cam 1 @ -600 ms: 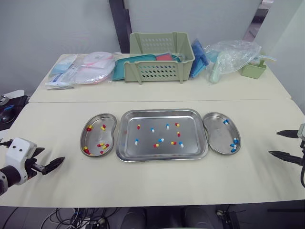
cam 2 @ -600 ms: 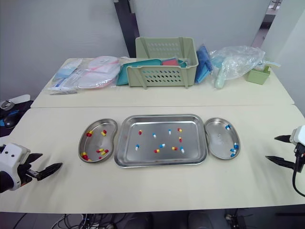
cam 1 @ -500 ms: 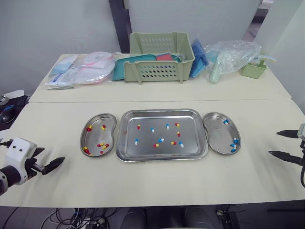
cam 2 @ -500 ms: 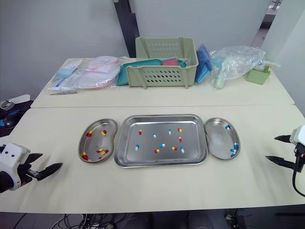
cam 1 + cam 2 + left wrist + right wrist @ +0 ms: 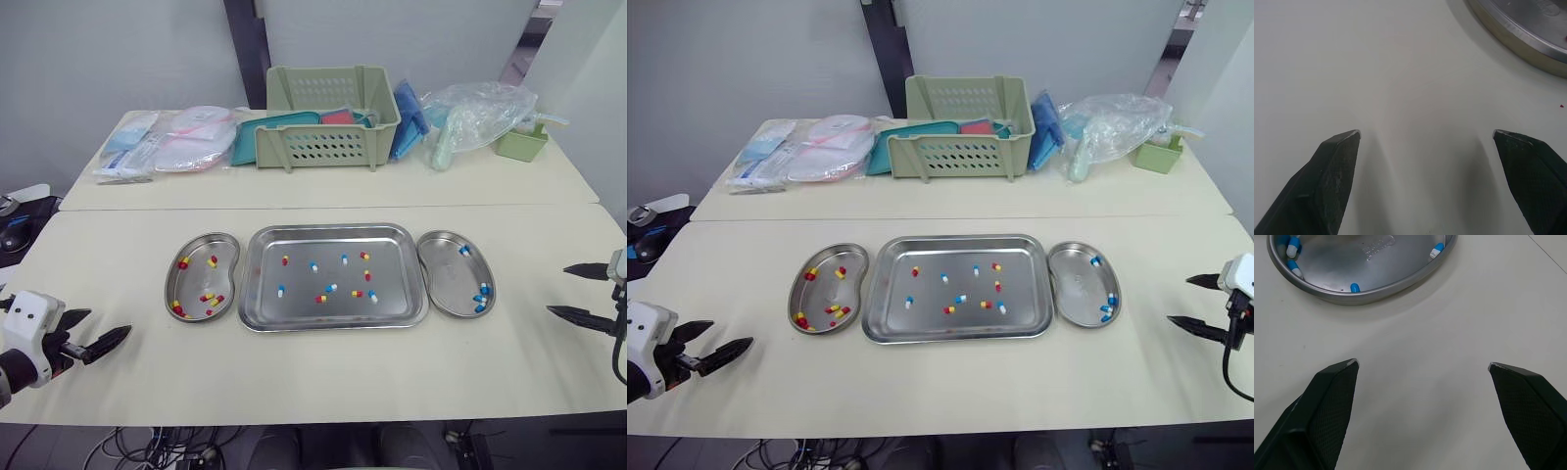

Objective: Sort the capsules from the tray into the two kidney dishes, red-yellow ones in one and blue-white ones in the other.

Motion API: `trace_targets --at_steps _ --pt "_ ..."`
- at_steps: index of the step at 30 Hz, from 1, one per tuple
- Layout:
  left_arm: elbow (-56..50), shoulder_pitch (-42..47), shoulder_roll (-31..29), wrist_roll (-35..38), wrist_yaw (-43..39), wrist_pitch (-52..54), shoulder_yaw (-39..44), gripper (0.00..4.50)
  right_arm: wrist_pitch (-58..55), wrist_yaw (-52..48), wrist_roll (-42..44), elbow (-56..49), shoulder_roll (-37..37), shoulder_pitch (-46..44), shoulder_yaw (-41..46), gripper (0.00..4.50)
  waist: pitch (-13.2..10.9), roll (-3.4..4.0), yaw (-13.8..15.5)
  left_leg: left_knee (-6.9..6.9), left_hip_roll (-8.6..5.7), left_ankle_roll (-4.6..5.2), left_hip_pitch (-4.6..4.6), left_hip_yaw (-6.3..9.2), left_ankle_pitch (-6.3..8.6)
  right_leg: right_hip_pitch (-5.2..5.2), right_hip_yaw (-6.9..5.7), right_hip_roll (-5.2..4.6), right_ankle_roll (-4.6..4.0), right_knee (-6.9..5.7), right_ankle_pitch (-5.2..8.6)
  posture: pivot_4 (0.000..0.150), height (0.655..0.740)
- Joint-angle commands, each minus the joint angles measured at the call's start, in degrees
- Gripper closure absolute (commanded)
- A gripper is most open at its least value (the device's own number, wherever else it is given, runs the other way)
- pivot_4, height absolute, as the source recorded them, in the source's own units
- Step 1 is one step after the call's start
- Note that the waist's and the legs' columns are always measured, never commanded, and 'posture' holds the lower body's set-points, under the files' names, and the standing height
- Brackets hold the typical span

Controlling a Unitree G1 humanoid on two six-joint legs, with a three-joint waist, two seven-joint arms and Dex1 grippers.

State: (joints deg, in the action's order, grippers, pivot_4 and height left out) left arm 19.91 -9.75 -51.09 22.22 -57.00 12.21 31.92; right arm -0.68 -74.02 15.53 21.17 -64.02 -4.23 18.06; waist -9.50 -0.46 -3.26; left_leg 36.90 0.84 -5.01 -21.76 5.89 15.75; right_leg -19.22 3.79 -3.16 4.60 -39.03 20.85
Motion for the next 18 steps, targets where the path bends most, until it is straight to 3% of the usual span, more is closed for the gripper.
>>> trace_targets --at_steps 1,18 --pt "-0.8 -1.35 -0.6 1.53 -2.3 -0.67 2.0 0.0 -1.33 0.22 1.84 -1.6 -0.34 0.2 2.37 0.02 0.0 0.01 0.0 0.0 0.0 0.0 0.0 -0.01 0.0 0.0 0.01 0.0 0.0 0.0 0.0 0.15 0.74" --pt "-3.71 -4.81 0.09 3.97 -3.44 0.86 3.22 0.0 -1.12 0.85 1.87 -1.46 -0.43 0.17 1.82 0.02 -0.01 0.0 -0.01 0.0 0.0 0.0 0.0 0.0 0.0 0.0 0.0 0.0 0.0 -0.01 0.0 0.15 0.74"
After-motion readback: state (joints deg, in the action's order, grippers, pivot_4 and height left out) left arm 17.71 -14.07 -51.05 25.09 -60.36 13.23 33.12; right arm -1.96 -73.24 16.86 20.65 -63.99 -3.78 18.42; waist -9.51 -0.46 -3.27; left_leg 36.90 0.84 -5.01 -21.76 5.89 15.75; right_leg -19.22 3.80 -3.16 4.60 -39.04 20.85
